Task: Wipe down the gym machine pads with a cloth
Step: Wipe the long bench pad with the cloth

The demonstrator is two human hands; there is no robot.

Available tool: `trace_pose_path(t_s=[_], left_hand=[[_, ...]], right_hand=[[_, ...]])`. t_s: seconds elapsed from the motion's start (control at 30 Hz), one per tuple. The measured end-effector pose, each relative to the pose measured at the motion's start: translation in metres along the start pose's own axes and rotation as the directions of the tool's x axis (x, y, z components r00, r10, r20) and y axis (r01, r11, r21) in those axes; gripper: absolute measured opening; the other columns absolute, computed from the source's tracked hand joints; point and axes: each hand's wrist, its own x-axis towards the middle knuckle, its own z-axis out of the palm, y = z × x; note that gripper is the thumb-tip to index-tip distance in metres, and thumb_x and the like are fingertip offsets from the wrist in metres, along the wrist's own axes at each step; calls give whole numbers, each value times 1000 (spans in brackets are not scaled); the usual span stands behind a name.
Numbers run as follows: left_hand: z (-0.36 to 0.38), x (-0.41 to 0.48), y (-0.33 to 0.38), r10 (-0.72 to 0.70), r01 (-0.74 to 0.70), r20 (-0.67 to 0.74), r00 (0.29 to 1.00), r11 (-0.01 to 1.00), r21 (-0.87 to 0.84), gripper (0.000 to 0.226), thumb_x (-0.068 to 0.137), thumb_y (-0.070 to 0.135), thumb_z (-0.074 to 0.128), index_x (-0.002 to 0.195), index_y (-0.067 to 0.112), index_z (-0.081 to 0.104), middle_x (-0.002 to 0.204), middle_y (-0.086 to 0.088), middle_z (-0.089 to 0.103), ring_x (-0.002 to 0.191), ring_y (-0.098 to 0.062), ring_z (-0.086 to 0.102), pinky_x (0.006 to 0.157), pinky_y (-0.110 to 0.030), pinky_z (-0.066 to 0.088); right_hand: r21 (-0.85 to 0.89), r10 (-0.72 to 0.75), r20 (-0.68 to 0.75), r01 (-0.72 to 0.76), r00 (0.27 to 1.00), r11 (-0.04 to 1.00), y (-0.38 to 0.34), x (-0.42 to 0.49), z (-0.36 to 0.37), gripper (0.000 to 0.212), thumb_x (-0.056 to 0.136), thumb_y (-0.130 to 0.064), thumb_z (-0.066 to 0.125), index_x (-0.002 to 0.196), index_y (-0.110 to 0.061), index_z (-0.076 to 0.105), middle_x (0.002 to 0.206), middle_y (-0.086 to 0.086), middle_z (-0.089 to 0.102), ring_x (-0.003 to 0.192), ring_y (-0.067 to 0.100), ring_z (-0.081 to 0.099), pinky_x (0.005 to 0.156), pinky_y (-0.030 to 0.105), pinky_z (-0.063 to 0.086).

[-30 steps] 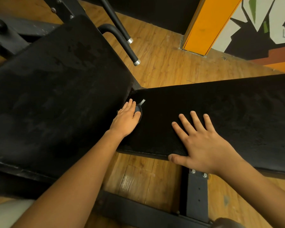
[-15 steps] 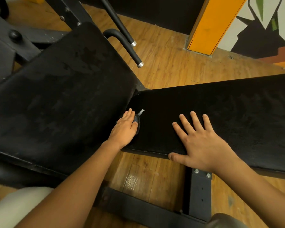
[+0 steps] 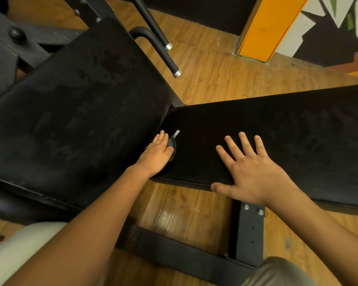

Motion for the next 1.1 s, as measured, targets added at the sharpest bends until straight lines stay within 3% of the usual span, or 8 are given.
trace_pose_path(t_s=[0.27, 0.43, 0.5, 0.63, 0.77, 0.9, 1.0, 1.1], left_hand=[[9, -43, 1, 23, -23, 6, 1000, 998, 55, 59, 111, 36, 31, 163, 20, 8, 170, 6, -1, 155, -7, -3, 126, -35, 7], [17, -50, 5, 19, -18, -192, 981, 1000, 7, 51, 110, 34, 38, 158, 18, 32, 168, 4, 22, 155, -10, 11, 124, -38, 18], [20, -52, 9, 41, -41, -286, 957, 999, 8, 46, 110, 32, 38, 154, 18, 42, 165, 4, 29, 154, -9, 13, 123, -38, 20], [25, -50, 18, 160, -91, -394, 905, 978, 188, 45, 111, 30, 30, 153, 18, 40, 165, 3, 26, 147, -3, 2, 126, -37, 5], [30, -37, 30, 281, -157, -459, 843, 944, 289, 54, 108, 37, 22, 153, 16, 42, 163, -6, 34, 155, -21, 15, 127, -50, 7], [26, -38, 54, 353, -193, -554, 754, 925, 327, 47, 107, 32, 35, 148, 15, 50, 160, -12, 38, 153, -30, 21, 121, -63, 14], [12, -52, 74, 367, -195, -578, 729, 920, 339, 45, 104, 26, 45, 148, 16, 50, 160, -15, 36, 152, -32, 19, 118, -65, 13], [-9, -72, 96, 392, -191, -558, 732, 903, 384, 44, 105, 28, 42, 148, 17, 50, 160, -15, 37, 152, -35, 22, 117, -67, 18]], right_hand=[[12, 5, -10, -5, 1000, 1000, 0, -1, 0, 106, 85, -91, 10, 163, -21, -9, 170, 14, -10, 154, 44, -14, 123, 63, -6], [25, -1, -16, 1, 1000, 1000, 1, 0, 0, 106, 86, -91, 12, 163, -22, -7, 171, 13, -9, 154, 44, -14, 123, 63, -6], [33, -1, -20, 2, 1000, 999, 1, 0, 1, 106, 86, -91, 13, 163, -22, -7, 171, 13, -9, 154, 43, -15, 123, 63, -7], [48, -3, -22, 4, 1000, 999, 3, 2, 2, 106, 86, -91, 14, 163, -23, -8, 170, 13, -10, 154, 43, -16, 123, 63, -8], [50, 2, -40, 0, 999, 999, 0, 1, 4, 105, 86, -90, 14, 163, -21, -7, 170, 15, -10, 154, 44, -16, 123, 64, -6], [72, 6, -28, -4, 1000, 997, -1, -2, 1, 105, 88, -88, 16, 163, -19, -5, 170, 17, -9, 154, 46, -16, 122, 65, -8], [173, -16, -30, 21, 999, 985, 1, -5, -8, 95, 92, -81, 20, 164, -20, 8, 171, 11, 2, 156, 40, -8, 123, 64, -7], [341, 42, -196, 28, 980, 940, 8, -17, -27, 76, 98, -63, 25, 157, -17, 38, 164, 7, 36, 155, 29, 22, 126, 57, 5]])
